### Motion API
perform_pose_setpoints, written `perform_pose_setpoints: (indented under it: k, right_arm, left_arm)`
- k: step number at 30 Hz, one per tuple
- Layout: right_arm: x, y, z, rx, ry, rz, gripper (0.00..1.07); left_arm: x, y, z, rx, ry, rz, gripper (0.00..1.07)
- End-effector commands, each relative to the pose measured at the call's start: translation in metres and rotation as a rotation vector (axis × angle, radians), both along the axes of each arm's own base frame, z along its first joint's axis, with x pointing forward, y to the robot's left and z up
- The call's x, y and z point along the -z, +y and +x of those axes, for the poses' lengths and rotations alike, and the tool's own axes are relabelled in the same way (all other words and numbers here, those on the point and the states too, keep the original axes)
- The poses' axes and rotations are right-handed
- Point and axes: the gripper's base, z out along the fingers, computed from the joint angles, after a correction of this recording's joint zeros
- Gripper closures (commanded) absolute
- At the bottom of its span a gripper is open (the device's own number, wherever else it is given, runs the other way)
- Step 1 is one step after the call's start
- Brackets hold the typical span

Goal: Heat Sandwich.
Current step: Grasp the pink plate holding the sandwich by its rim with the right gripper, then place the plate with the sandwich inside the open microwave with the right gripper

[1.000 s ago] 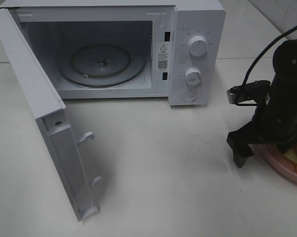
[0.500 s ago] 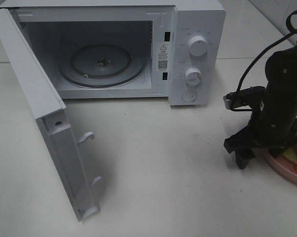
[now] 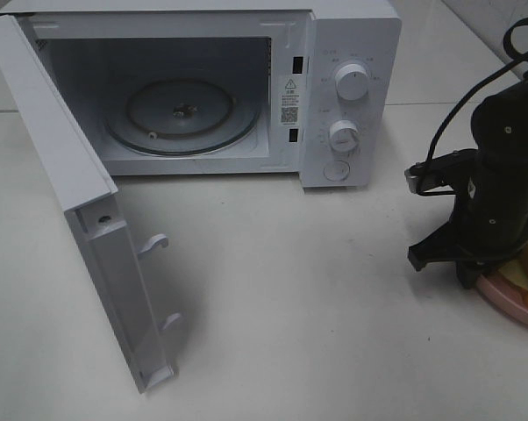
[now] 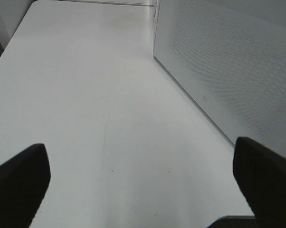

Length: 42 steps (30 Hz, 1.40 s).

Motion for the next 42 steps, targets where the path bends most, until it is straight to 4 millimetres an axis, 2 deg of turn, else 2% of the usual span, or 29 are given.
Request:
perform_pose_setpoints:
  k: [1, 6, 11, 19, 32, 42]
  right_arm:
    - [0.004, -0.002, -0.002, 0.019, 0.028, -0.014, 1.07]
    - [0.000, -0.003, -0.004, 0.031, 0.028, -0.045, 1.07]
    - [-0.013, 0.003, -0.008, 0.005, -0.001, -0.107, 1.07]
    - [-0.015, 0.012, -0.015, -0.034, 0.014, -0.195, 1.07]
    - [-0.039, 0.018, -0.049, -0.090, -0.015, -0.246, 1.07]
    - [-0.059, 0.031, -0.074, -0.160, -0.061, -0.245, 1.07]
  left_arm:
    - [0.000, -0.001, 0.000, -0.004, -0.007, -0.010, 0.09]
    - [0.000, -0.001, 0.000, -0.004, -0.007, -0.010, 0.09]
    - [0.000, -0.001, 0.000, -0.004, -0.007, -0.010, 0.09]
    - [0.000, -0.001, 0.000, -0.004, -0.007, -0.010, 0.09]
    - [0.000, -0.001, 0.000, -0.004, -0.007, -0.010, 0.09]
    - [0.000, -0.001, 0.000, -0.004, -0.007, -0.010, 0.09]
